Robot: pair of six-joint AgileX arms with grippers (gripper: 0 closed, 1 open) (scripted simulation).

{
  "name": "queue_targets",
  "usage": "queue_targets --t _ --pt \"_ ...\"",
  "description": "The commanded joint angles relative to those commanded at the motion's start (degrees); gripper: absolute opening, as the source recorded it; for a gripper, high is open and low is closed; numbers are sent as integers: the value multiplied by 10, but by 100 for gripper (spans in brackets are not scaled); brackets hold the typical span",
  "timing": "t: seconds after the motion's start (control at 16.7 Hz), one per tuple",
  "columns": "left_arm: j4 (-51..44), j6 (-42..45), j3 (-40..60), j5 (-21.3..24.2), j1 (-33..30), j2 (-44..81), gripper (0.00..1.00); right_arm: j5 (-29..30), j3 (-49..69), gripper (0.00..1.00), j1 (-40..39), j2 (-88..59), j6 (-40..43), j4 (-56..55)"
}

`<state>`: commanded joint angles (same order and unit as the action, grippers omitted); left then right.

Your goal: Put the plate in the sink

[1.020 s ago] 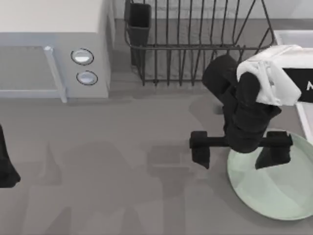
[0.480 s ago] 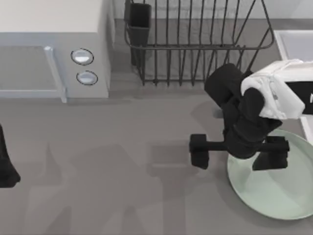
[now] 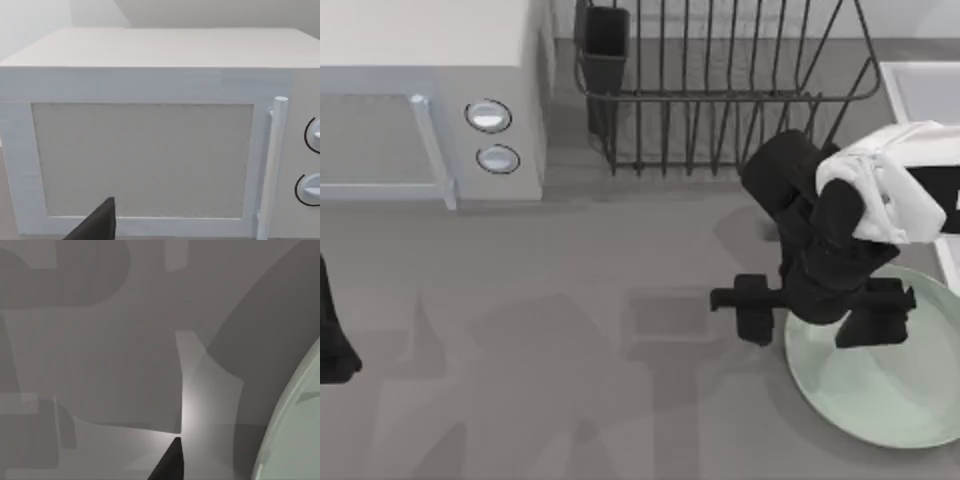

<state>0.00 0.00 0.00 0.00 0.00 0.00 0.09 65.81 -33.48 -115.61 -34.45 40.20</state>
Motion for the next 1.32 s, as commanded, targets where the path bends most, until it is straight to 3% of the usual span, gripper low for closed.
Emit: queue_targets --t 0.3,0.36,0.96,1.32 --pt "0 0 0 0 0 0 100 0 0 2 0 0 0 0" --pt "0 0 0 0 0 0 100 0 0 0 0 0 0 0" --pt "0 0 0 0 0 0 100 12 12 0 9 55 5 11" --pt "0 0 0 0 0 0 100 11 180 0 7 42 2 178"
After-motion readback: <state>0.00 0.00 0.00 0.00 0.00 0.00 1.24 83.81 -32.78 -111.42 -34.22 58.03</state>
